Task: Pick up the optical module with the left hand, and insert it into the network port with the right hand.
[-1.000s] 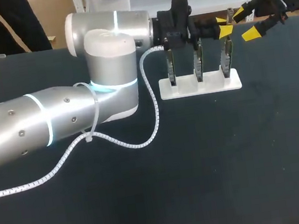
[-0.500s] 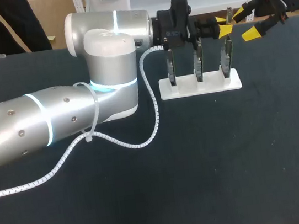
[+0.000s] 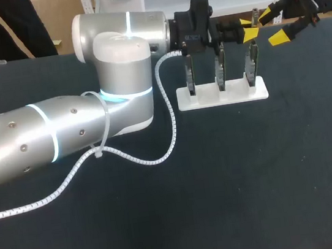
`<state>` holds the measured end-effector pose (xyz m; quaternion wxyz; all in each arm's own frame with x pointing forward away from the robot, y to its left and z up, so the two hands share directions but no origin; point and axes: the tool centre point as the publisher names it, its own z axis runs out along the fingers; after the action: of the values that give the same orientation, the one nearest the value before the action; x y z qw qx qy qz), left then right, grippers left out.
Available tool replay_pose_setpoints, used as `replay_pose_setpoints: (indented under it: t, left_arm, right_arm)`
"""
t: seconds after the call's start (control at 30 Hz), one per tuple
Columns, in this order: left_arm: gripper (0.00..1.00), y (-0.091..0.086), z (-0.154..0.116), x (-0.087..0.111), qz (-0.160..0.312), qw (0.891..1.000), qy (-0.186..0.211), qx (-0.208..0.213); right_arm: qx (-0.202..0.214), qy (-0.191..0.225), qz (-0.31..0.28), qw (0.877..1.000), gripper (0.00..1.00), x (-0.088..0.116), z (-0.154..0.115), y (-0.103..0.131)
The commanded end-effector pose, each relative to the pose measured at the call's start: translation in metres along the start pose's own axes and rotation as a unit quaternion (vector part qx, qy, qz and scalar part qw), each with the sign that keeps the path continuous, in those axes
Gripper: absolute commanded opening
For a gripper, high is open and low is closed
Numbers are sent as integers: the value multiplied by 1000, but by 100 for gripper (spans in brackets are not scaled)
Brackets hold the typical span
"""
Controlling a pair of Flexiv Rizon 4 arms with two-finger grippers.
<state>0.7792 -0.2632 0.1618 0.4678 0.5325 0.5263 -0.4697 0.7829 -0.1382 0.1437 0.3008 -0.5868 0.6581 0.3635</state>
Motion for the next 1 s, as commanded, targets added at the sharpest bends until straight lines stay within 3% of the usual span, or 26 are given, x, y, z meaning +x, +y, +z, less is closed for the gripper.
replay_pose_setpoints:
  t: [0.03, 0.8, 1.0]
  left_arm:
    - [0, -2, -1, -1, 2, 1000, 2, -2]
    - [0, -2, -1, -2, 1, 1000, 4, -3]
    - [0, -2, -1, -2, 1, 1000, 4, -3]
  right_arm:
    - [2, 0, -1, 1000, 100, 0, 0, 2]
    - [2, 0, -1, 1000, 100, 0, 0, 2]
    - [20, -6, -5, 1000, 100, -8, -6, -3]
